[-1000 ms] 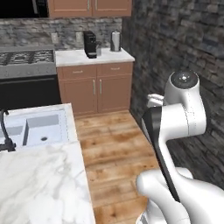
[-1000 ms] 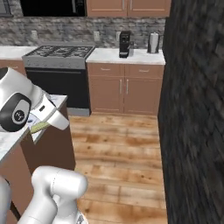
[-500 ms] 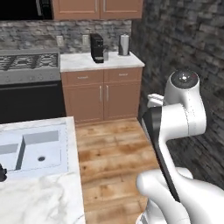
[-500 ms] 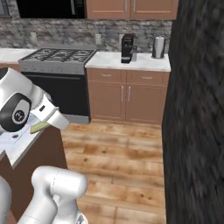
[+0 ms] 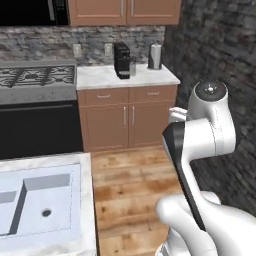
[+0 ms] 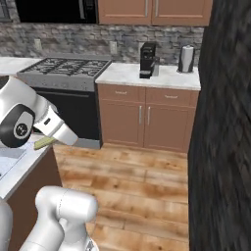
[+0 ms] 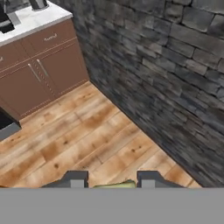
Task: Pick the egg and butter from the fridge and place them by the bowl for mixing.
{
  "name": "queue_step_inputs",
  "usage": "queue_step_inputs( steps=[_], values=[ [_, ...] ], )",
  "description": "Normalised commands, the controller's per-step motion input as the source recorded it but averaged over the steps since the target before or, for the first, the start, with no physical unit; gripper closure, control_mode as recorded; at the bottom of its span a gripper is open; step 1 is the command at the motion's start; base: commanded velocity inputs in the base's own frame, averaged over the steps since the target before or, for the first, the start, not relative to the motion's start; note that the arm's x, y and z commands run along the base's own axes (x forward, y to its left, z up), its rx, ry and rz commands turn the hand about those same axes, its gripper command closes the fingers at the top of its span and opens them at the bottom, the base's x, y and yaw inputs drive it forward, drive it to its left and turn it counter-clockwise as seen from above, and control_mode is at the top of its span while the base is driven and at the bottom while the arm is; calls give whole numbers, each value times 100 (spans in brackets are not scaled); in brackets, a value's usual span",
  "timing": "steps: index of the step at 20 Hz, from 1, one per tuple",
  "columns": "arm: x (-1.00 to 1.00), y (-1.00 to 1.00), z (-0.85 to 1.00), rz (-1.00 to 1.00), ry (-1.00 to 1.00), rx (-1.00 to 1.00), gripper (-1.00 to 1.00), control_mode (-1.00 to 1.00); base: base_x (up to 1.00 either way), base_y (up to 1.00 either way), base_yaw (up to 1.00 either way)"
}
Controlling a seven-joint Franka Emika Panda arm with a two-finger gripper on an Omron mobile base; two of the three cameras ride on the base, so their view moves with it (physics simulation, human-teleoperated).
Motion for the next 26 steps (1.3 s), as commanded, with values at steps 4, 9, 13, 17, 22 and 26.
queue_step_inputs(
  steps=[4, 9, 13, 17, 22, 26],
  values=[
    [0, 0, 0, 0, 0, 0, 100, 100, 74, -29, 8],
    [0, 0, 0, 0, 0, 0, 100, 100, 74, -30, 6],
    [0, 0, 0, 0, 0, 0, 100, 100, 74, -30, 7],
    [0, 0, 0, 0, 0, 0, 100, 100, 73, -28, 10],
    [0, 0, 0, 0, 0, 0, 100, 100, 70, -22, 22],
    [0, 0, 0, 0, 0, 0, 100, 100, 64, -22, 29]
  ],
)
